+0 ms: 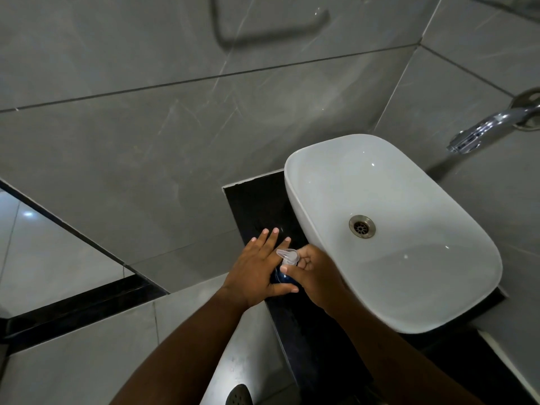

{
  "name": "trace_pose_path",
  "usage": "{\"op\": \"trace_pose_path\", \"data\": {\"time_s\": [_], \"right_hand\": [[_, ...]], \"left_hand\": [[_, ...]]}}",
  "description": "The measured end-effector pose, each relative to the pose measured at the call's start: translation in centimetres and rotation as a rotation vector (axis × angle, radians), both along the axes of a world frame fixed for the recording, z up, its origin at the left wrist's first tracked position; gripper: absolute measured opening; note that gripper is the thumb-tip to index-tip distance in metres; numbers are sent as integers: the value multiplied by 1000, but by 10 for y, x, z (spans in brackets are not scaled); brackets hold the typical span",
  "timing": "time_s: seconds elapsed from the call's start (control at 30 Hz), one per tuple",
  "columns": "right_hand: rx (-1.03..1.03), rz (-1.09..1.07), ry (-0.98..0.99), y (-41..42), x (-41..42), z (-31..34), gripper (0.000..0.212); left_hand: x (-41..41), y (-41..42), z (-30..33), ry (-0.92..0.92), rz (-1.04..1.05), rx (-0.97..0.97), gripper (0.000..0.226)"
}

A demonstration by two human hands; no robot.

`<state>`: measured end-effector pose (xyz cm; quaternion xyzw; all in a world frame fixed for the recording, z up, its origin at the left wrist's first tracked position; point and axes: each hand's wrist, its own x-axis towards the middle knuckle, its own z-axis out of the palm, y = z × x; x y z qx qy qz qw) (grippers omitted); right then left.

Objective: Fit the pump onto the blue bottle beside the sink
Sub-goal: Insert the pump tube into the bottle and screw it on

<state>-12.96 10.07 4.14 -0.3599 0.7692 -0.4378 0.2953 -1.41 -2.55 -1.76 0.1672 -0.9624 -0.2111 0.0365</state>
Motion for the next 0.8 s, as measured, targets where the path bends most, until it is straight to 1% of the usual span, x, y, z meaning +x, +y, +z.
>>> {"op": "trace_pose_path", "data": {"time_s": [0.07,0.1,0.2,0.27,0.47,0.53,0.63,0.67,0.73,0.77,0.8], "right_hand": [[-5,-63,-35,-1,3,-1,19],[-14,-53,-46,0,3,-1,21],[-22,115,-28,3,0,1,33],[7,160,49,5,-1,0,30],[42,8,130,1,0,-2,17],[39,17,118,1,0,-2,19],[15,119,67,2,-1,6,37],[19,156,87,2,-1,9,40],[44,193,185,1,-2,10,31],[71,193,205,0,-1,9,29],[105,192,183,-1,-1,8,33]], "left_hand": [[1,0,0,-2,3,1,98],[2,0,1,-2,8,4,98],[2,0,2,-1,3,9,98],[1,0,2,2,-1,13,98],[1,2,2,-8,11,19,98],[1,2,2,-10,11,18,98],[1,2,1,1,9,29,98],[2,2,0,6,9,32,97],[1,1,-2,13,10,33,97],[1,1,-3,15,9,33,97],[1,0,-4,17,8,34,97]]}}
